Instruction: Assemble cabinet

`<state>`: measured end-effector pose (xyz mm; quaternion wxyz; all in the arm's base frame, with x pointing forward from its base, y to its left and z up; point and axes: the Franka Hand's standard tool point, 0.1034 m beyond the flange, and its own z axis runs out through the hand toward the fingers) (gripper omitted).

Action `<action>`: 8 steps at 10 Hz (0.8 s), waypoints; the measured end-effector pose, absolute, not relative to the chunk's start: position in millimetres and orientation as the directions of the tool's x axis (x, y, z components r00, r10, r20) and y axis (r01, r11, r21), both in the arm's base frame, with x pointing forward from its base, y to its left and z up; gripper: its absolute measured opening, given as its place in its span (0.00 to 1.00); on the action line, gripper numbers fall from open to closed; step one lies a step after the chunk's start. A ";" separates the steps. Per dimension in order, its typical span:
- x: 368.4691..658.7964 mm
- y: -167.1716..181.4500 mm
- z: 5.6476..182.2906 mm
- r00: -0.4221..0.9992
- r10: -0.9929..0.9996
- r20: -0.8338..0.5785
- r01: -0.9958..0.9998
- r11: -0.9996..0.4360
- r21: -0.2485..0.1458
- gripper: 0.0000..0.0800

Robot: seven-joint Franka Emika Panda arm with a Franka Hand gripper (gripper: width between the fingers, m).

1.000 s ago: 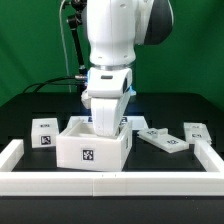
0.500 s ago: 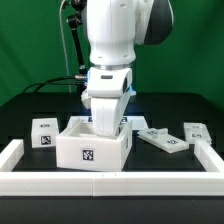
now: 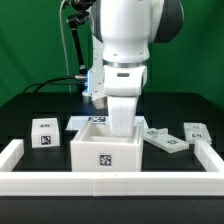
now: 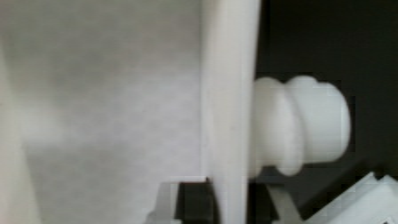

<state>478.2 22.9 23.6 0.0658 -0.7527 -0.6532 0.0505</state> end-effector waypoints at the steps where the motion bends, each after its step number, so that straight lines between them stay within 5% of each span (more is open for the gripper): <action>1: 483.8 29.6 22.9 0.123 0.992 0.010 0.979 -0.120 -0.166 0.07; 8: 493.9 40.2 21.9 0.109 0.994 0.023 0.983 -0.105 -0.154 0.07</action>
Offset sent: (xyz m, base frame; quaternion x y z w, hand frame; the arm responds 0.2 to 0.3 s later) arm 0.0000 0.0000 0.0000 0.0000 0.0000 0.0000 1.0000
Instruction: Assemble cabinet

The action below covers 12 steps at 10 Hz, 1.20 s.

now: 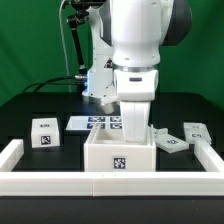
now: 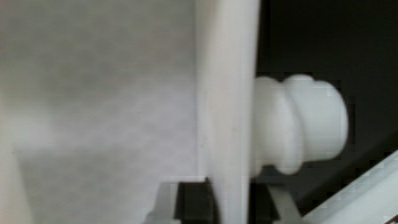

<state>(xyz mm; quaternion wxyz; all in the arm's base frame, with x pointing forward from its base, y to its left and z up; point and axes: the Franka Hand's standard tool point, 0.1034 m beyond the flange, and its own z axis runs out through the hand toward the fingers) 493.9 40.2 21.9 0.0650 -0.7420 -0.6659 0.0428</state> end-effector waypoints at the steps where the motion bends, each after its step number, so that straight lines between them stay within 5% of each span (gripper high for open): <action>1: 497.7 50.3 22.3 0.100 0.995 0.028 0.984 -0.095 -0.149 0.07; 12: 520.9 116.3 21.5 0.087 0.994 0.062 0.989 -0.079 -0.127 0.07</action>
Offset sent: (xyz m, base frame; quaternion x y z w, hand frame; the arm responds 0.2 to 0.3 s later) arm 0.0144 0.0403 -0.0058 0.0207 0.0027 -0.0278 0.9994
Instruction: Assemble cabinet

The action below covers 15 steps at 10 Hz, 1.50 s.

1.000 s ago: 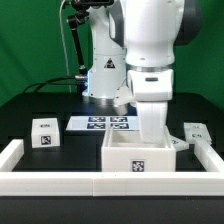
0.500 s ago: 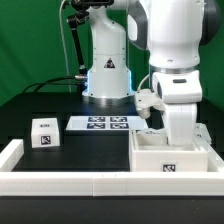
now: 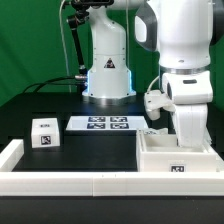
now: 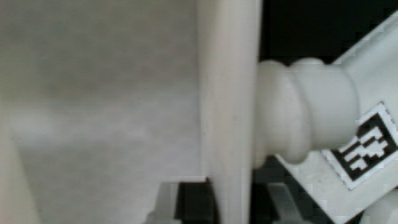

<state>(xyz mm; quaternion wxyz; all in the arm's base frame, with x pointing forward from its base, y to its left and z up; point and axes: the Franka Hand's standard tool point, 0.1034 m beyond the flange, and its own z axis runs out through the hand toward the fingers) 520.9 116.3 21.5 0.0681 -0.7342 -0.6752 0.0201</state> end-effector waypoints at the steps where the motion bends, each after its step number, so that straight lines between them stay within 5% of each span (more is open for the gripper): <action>1: 521.2 115.0 24.5 0.092 0.994 0.061 0.989 -0.083 -0.123 0.16; 2: 520.2 113.6 28.1 0.102 0.993 0.058 0.988 -0.094 -0.120 0.16; 4: 508.5 107.4 41.5 0.131 0.990 0.043 0.986 -0.125 -0.114 0.56; 5: 500.7 104.5 48.1 0.141 0.989 0.037 0.985 -0.137 -0.108 0.56; 7: 483.2 102.3 60.3 0.168 0.985 0.029 0.983 -0.165 -0.086 0.93; 10: 461.1 122.4 68.5 0.268 0.963 0.032 0.962 -0.266 -0.061 0.99; 15: 445.4 157.4 47.7 0.303 0.951 0.065 0.952 -0.299 -0.064 1.00</action>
Offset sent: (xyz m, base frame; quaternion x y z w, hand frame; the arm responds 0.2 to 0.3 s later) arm -0.0291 -0.0135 0.0303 -0.0200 -0.0076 0.0463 0.9987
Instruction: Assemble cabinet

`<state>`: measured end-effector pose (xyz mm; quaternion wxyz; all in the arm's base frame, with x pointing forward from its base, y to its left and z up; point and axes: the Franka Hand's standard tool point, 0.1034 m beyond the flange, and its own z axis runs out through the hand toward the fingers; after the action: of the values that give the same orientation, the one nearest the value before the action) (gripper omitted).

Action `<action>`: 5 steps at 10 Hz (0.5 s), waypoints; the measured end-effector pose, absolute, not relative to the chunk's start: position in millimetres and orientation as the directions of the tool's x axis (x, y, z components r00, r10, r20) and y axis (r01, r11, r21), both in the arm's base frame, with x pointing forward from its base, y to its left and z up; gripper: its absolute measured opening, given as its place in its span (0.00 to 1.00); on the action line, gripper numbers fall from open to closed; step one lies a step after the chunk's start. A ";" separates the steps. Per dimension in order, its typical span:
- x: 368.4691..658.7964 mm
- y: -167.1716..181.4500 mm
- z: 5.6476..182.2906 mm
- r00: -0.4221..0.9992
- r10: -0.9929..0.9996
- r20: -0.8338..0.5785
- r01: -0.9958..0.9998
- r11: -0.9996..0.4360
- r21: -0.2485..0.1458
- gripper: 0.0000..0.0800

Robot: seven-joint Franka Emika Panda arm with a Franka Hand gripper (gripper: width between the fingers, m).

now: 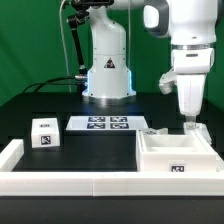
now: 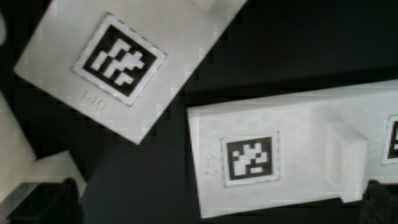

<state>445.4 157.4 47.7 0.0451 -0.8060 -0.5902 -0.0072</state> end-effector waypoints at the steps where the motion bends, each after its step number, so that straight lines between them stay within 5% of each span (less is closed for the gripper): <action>1: 445.3 157.1 47.3 0.304 0.950 0.065 0.952 -0.300 -0.065 1.00; 5: 432.8 157.8 42.1 0.328 0.941 0.081 0.944 -0.325 -0.052 1.00</action>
Offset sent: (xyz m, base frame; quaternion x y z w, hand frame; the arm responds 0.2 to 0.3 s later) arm -0.0076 -0.0157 -0.0076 0.0259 0.0111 0.0035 0.9996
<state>432.8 157.8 42.1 0.0448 -0.8138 -0.5792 -0.0177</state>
